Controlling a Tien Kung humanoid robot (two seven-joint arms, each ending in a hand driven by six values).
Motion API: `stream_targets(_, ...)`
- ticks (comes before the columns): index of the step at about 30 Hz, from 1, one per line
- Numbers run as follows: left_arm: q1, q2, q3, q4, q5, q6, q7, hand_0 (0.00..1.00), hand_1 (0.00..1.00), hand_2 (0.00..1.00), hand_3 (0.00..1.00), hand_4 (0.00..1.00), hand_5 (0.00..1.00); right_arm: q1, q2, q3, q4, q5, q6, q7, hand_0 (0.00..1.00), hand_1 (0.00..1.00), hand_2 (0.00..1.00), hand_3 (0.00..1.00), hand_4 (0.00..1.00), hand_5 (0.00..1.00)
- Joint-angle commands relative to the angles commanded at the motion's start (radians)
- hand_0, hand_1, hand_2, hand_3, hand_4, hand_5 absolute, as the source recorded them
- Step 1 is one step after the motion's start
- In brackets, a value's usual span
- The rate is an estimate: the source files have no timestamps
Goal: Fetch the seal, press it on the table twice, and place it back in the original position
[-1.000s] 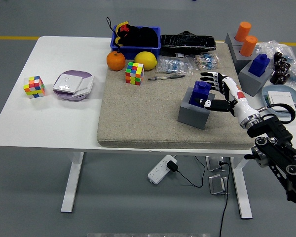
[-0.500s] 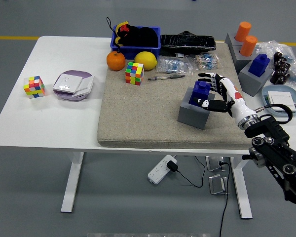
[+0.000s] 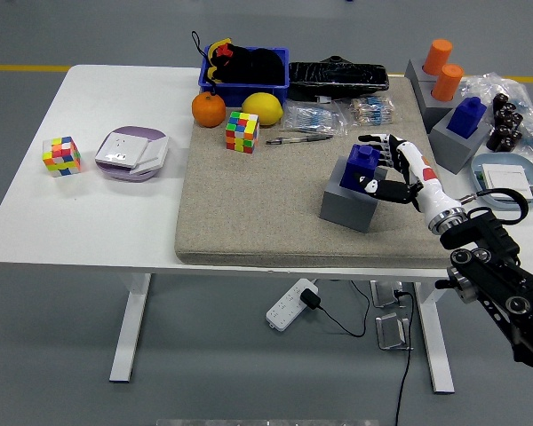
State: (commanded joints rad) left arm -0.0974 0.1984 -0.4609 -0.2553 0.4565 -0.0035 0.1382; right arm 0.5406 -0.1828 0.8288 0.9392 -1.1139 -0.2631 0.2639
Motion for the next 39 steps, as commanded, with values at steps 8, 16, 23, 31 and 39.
stream_targets(8,-0.002,0.0,0.002,0.0,-0.001,-0.001,0.0,0.721,0.696,0.686,0.723,0.638,0.226,0.003,0.001,-0.007,0.004,0.004,-0.018,0.01,0.618,0.489,0.498,0.549,0.629,0.002)
stream_targets(16,-0.001,0.0,0.003,0.0,-0.003,-0.002,0.0,0.721,0.696,0.686,0.723,0.639,0.225,0.0,-0.004,-0.001,0.03,0.003,-0.03,0.017,0.604,0.474,0.474,0.52,0.621,0.002)
stream_targets(23,0.001,0.0,-0.002,0.001,-0.001,-0.002,0.0,0.721,0.696,0.686,0.724,0.64,0.227,-0.01,-0.02,0.031,0.101,-0.026,-0.029,0.005,0.6,0.472,0.47,0.52,0.618,0.002)
stream_targets(31,0.003,0.001,-0.008,0.002,0.001,-0.002,0.0,0.722,0.696,0.686,0.724,0.639,0.227,-0.037,-0.064,0.131,0.216,-0.09,-0.021,-0.017,0.598,0.466,0.467,0.519,0.62,0.002)
stream_targets(39,0.007,-0.001,-0.011,0.003,0.0,-0.002,0.0,0.722,0.696,0.686,0.725,0.64,0.226,-0.102,-0.103,0.254,0.204,-0.124,-0.019,-0.022,0.597,0.465,0.466,0.519,0.62,0.002)
